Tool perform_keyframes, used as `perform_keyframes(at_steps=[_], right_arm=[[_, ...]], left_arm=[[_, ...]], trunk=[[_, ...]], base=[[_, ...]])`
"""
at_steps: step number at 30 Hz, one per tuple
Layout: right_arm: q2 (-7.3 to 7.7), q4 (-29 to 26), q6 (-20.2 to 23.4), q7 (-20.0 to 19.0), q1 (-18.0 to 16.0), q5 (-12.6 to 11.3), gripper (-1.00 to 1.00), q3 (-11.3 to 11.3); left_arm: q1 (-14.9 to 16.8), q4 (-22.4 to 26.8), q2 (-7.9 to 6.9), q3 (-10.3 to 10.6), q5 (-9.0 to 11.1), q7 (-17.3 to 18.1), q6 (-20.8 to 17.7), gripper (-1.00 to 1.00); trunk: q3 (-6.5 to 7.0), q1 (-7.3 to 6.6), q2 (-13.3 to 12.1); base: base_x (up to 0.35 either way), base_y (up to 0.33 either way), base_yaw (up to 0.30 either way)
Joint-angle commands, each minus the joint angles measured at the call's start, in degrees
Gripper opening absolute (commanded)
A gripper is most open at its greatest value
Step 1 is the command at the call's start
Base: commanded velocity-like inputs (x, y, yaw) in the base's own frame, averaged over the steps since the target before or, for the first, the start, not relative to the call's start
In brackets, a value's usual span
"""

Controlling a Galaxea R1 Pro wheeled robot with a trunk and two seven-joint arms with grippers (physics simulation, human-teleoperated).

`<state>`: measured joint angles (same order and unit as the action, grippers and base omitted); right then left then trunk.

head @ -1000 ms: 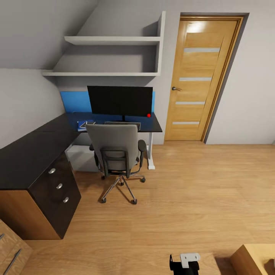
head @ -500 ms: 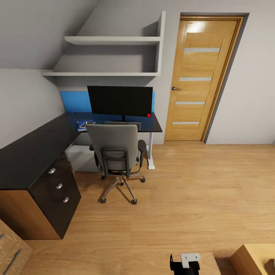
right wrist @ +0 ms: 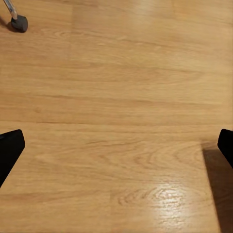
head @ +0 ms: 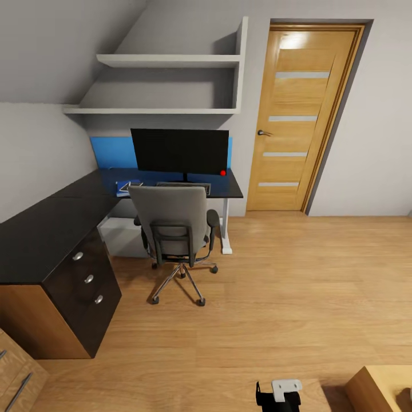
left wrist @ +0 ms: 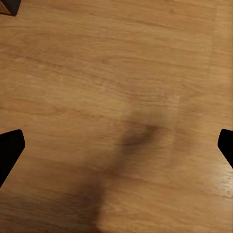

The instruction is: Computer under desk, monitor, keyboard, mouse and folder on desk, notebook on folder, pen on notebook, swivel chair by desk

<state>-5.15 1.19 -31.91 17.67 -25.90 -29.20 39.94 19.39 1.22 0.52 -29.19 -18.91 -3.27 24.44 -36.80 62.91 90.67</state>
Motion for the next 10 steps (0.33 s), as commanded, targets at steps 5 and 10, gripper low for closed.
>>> perform_keyframes(at_steps=[5, 10], right_arm=[[-0.04, 0.13, -0.17, 0.18, -0.04, -0.33, 1.0, 0.49], [-0.04, 0.13, -0.17, 0.18, -0.06, -0.33, 1.0, 0.49]], left_arm=[[0.03, -0.02, 0.01, -0.26, -0.6, -0.34, 0.17, 1.0], [0.03, -0.02, 0.01, -0.26, -0.6, -0.34, 0.17, 1.0]], trunk=[[-0.05, 0.0, 0.03], [-0.05, 0.0, 0.03]], base=[[0.0, 0.0, 0.0], [0.0, 0.0, 0.0]])
